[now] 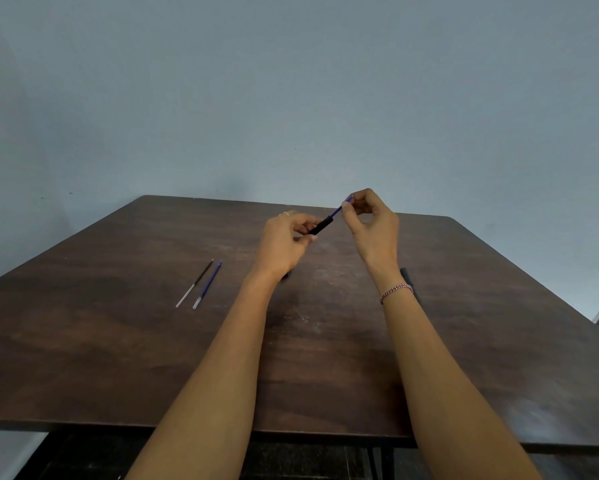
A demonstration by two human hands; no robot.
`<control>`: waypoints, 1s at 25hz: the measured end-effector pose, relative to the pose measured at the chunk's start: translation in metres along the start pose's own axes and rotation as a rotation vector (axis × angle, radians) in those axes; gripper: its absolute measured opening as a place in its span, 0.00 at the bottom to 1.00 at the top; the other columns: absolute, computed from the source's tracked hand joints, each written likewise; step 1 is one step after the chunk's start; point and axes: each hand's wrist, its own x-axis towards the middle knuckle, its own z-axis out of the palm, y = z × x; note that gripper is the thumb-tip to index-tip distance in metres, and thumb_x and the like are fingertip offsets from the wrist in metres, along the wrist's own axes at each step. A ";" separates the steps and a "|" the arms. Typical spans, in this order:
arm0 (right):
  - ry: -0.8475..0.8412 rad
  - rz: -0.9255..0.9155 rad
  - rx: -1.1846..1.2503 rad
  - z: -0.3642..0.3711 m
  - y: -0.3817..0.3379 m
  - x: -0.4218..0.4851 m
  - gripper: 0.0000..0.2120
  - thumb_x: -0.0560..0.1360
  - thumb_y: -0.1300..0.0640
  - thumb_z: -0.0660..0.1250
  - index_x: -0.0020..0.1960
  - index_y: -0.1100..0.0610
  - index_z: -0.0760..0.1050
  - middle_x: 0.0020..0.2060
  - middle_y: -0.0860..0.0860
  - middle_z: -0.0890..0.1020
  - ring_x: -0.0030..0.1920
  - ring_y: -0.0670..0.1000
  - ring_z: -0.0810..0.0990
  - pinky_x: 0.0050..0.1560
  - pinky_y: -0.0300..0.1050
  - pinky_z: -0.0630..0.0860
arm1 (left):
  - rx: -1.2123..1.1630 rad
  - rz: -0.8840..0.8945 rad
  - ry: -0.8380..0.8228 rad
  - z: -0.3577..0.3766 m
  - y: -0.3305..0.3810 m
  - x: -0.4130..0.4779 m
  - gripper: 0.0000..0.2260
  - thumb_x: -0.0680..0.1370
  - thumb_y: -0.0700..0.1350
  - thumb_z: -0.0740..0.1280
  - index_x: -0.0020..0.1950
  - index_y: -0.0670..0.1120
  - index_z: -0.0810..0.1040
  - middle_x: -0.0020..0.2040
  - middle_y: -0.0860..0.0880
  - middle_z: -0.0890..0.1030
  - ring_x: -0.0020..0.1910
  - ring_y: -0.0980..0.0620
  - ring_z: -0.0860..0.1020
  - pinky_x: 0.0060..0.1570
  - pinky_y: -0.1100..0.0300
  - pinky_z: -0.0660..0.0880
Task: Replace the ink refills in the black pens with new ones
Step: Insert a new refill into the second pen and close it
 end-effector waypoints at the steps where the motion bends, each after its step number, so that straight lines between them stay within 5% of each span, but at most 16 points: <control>1: -0.006 0.003 0.005 0.000 0.000 0.000 0.04 0.74 0.62 0.67 0.42 0.55 0.74 0.36 0.43 0.78 0.37 0.36 0.74 0.42 0.25 0.69 | -0.007 0.006 0.003 0.000 0.000 0.000 0.13 0.71 0.35 0.71 0.52 0.49 0.82 0.43 0.54 0.78 0.42 0.58 0.77 0.43 0.72 0.71; 8: 0.002 0.009 0.001 0.005 0.006 -0.001 0.02 0.75 0.59 0.67 0.44 0.55 0.74 0.36 0.45 0.78 0.37 0.38 0.74 0.42 0.27 0.69 | 0.019 0.040 0.006 0.000 0.000 0.001 0.14 0.71 0.35 0.71 0.52 0.49 0.82 0.43 0.53 0.78 0.42 0.56 0.77 0.45 0.67 0.73; 13: -0.013 0.086 -0.014 0.011 0.013 -0.003 0.03 0.77 0.47 0.65 0.48 0.46 0.74 0.42 0.50 0.82 0.45 0.47 0.79 0.43 0.42 0.78 | -0.004 -0.046 0.074 -0.009 -0.008 0.004 0.12 0.71 0.36 0.71 0.52 0.47 0.82 0.45 0.52 0.79 0.42 0.58 0.76 0.39 0.74 0.69; 16: -0.054 0.097 -0.065 0.014 0.017 -0.007 0.06 0.77 0.50 0.65 0.50 0.51 0.75 0.43 0.49 0.81 0.45 0.46 0.78 0.42 0.31 0.72 | -0.044 -0.130 0.165 -0.020 -0.017 0.006 0.11 0.72 0.35 0.71 0.53 0.45 0.81 0.44 0.52 0.79 0.41 0.59 0.76 0.39 0.76 0.69; 21: -0.285 -0.046 -0.416 0.038 0.020 -0.022 0.04 0.77 0.52 0.65 0.48 0.50 0.79 0.43 0.43 0.80 0.50 0.46 0.74 0.41 0.35 0.68 | -0.030 -0.208 0.280 -0.030 -0.035 0.006 0.11 0.73 0.35 0.70 0.54 0.45 0.81 0.46 0.52 0.79 0.42 0.59 0.76 0.41 0.71 0.71; 25: -0.385 -0.187 -0.701 0.066 0.012 -0.031 0.12 0.76 0.47 0.64 0.50 0.54 0.80 0.47 0.50 0.80 0.54 0.52 0.73 0.49 0.47 0.73 | 0.013 -0.216 0.367 -0.032 -0.042 0.007 0.10 0.73 0.36 0.70 0.53 0.44 0.80 0.48 0.48 0.80 0.42 0.55 0.77 0.47 0.60 0.78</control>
